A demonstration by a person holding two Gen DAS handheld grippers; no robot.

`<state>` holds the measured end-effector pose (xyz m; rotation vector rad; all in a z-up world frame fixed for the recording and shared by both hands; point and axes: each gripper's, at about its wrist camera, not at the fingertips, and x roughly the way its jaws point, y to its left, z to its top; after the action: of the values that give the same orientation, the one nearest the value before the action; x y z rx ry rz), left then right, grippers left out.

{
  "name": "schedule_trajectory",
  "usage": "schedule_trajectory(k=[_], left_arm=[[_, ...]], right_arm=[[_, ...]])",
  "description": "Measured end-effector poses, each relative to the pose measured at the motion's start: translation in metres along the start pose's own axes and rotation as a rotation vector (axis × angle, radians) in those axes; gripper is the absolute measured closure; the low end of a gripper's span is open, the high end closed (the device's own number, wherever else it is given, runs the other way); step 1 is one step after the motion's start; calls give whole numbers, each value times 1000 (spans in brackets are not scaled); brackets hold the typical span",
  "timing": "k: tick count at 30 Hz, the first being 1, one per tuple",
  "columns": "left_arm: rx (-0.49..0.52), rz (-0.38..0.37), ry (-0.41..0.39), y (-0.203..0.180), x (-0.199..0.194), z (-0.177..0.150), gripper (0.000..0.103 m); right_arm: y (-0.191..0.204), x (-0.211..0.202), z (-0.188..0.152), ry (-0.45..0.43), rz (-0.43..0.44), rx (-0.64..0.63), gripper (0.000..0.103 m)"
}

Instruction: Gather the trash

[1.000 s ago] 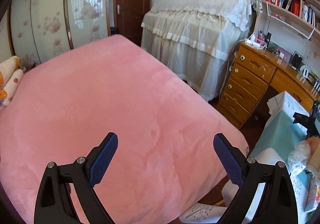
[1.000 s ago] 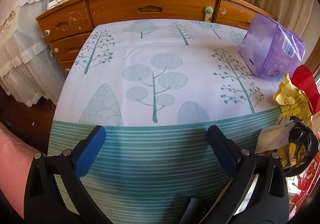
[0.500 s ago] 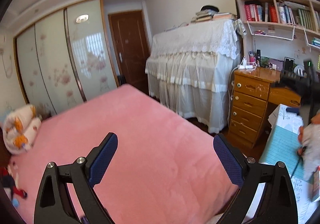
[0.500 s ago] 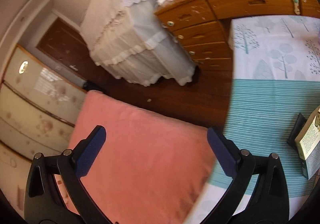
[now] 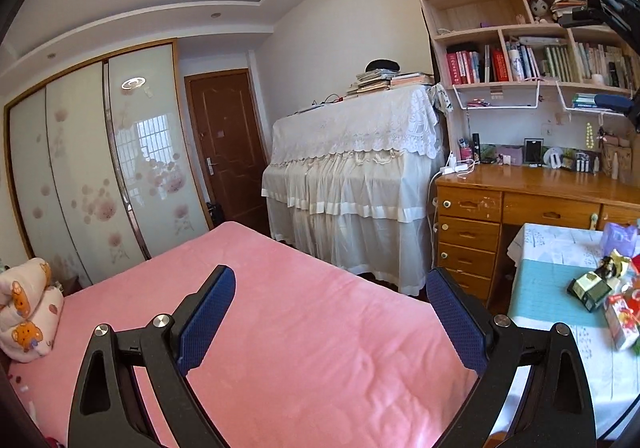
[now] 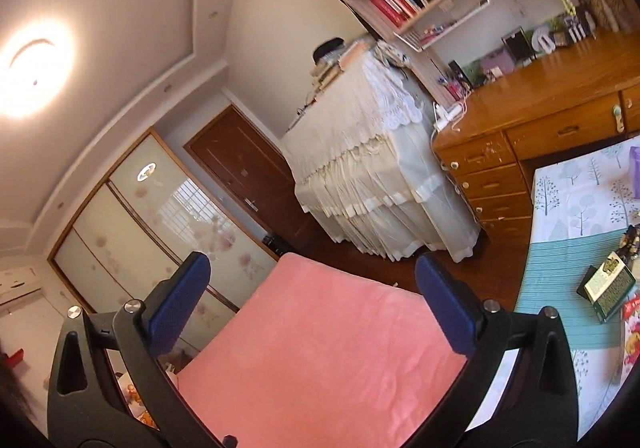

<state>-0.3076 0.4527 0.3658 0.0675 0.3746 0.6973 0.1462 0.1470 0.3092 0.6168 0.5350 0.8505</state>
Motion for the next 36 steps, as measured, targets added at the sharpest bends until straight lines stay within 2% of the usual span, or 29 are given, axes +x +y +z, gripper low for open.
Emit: schedule_trajectory(k=[5, 11, 16, 19, 21, 25, 28, 31, 36], left_arm=[[46, -24, -45, 42, -40, -30, 5], [95, -101, -101, 67, -83, -62, 5], [92, -152, -148, 81, -108, -75, 5], [94, -186, -162, 85, -117, -77, 5], [97, -205, -178, 84, -120, -74, 5], [106, -241, -200, 80, -120, -66, 5], [113, -260, -221, 74, -115, -56, 5], [114, -265, -230, 68, -112, -50, 5], [115, -296, -221, 63, -106, -40, 5]], right_arm=[[63, -59, -25, 7, -26, -50, 1], [128, -123, -65, -10, -9, -119, 1], [188, -171, -91, -96, -50, -297, 1], [225, -206, -108, -180, -50, -399, 1], [246, -228, -119, -235, -81, -441, 1], [274, -268, -134, -280, -156, -392, 1], [277, -287, -133, -257, -146, -332, 1], [283, -309, -134, -284, -168, -362, 1], [293, -323, -145, -376, -227, -471, 1]])
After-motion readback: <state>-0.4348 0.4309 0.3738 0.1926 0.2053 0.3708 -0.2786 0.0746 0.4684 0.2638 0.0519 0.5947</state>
